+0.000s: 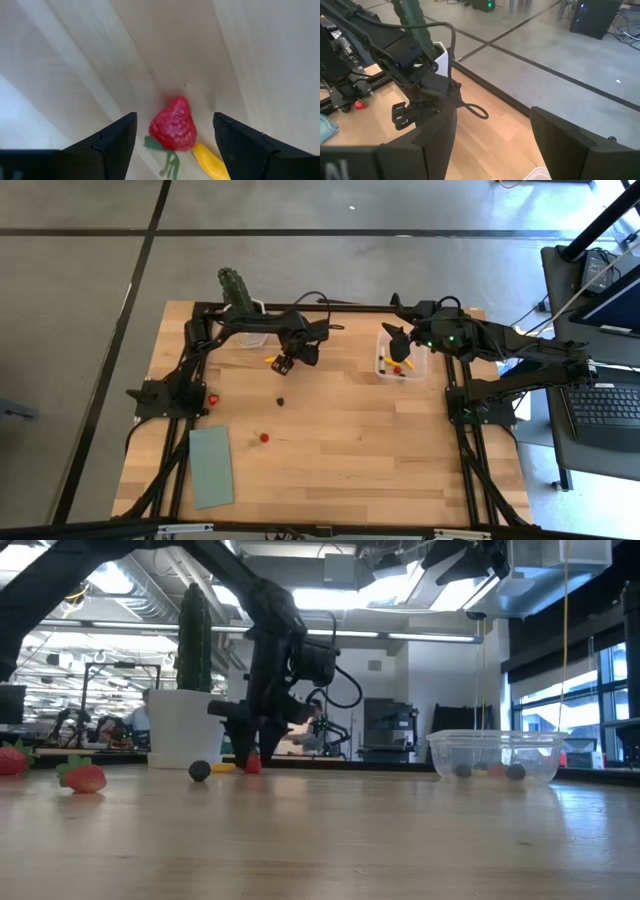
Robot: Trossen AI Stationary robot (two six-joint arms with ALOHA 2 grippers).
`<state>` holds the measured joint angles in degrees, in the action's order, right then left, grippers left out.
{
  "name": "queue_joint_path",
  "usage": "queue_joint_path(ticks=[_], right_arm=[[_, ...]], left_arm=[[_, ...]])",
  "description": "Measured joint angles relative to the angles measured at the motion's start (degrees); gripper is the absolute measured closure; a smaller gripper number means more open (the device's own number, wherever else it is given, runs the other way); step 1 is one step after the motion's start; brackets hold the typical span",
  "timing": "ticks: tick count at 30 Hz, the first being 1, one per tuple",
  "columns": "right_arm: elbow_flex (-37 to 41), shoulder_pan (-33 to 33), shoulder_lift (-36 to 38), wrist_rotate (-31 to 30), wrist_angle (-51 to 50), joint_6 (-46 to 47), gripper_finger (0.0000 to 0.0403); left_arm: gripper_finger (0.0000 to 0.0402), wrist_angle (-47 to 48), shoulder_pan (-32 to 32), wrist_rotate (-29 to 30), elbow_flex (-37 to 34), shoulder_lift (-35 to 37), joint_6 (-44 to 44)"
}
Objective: Pick and placing Produce into tupperware
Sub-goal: Put the top red strawberry into the transparent bin
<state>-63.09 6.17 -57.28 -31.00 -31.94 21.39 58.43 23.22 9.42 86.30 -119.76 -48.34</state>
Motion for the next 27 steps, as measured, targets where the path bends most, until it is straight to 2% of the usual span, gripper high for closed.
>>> queue_joint_path(ticks=[7, 12, 27], right_arm=[[0.0, 0.03, 0.0, 0.0, -0.16, -0.66, 0.0148], [0.0, 0.03, 0.0, 0.0, -0.16, -0.68, 0.0148], [0.0, 0.03, 0.0, 0.0, -0.14, -0.9, 0.0148]], left_arm=[[0.0148, 0.64, 0.0, 0.11, 0.0, -1.38, 0.22], [0.0164, 0.86, -0.04, 0.34, 0.09, -1.65, 1.33], [0.0268, 0.69, -1.28, 2.52, 0.0, -1.69, 3.22]])
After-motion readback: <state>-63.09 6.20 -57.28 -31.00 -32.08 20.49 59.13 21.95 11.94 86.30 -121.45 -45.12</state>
